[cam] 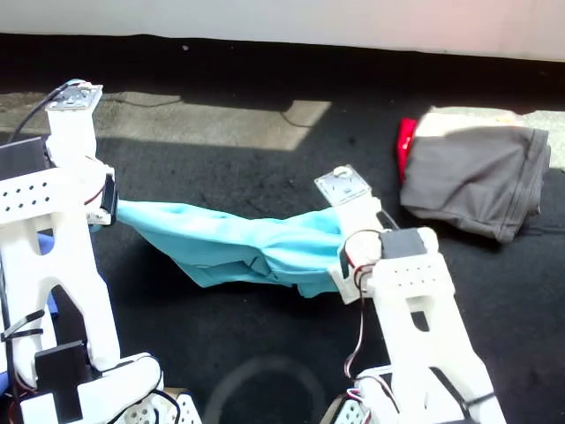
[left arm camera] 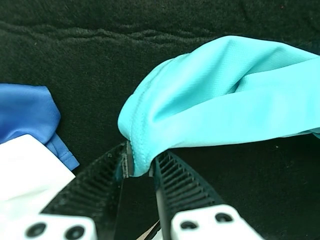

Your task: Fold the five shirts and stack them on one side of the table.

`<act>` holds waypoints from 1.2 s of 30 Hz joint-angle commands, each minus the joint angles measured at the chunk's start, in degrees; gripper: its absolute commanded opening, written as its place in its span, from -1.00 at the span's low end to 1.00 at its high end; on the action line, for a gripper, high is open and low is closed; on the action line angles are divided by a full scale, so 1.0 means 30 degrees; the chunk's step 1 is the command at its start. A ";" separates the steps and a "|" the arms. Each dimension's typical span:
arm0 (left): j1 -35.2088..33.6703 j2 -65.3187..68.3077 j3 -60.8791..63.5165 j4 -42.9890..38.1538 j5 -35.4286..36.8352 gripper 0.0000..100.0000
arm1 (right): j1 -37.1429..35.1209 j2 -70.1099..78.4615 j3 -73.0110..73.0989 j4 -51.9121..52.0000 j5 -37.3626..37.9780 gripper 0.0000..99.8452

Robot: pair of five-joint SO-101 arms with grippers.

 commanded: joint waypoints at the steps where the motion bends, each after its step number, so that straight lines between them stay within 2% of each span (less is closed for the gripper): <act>1: -0.0103 -0.0073 -0.0132 -0.0088 -0.0117 -0.91 | 0.0220 -0.1568 -0.0982 0.0513 0.0234 -0.97; 5: -0.0103 -0.0132 -0.0132 -0.0059 -0.0059 -0.91 | 0.0278 -0.2330 -0.1802 -0.0161 0.0205 -0.99; 10: 0.0396 -0.0249 -0.1070 0.0000 -0.0029 -0.98 | 0.2212 -0.2271 -0.5172 -0.1451 0.0147 -0.99; 15: 0.0601 -0.0249 -0.4967 0.2081 -0.0029 -0.98 | 0.3795 -0.2271 -0.9245 -0.2212 0.0117 -0.99; 20: 0.0894 -0.0249 -0.9451 0.3897 0.0000 -0.98 | 0.3912 -0.2271 -1.2996 -0.2271 0.0205 -0.99; 26: 0.0835 -0.0484 -1.2469 0.4015 0.0029 -0.98 | 0.3941 -0.2271 -1.6835 -0.2242 0.0205 -0.99; 31: 0.0806 -0.3238 -1.2762 0.4015 0.0029 -0.98 | 0.3971 -0.2359 -1.9355 -0.2154 0.0234 -0.99; 36: 0.0806 -0.6520 -1.2703 0.3985 0.0000 -0.98 | 0.4996 -0.2476 -2.1670 -0.1773 0.0234 -0.99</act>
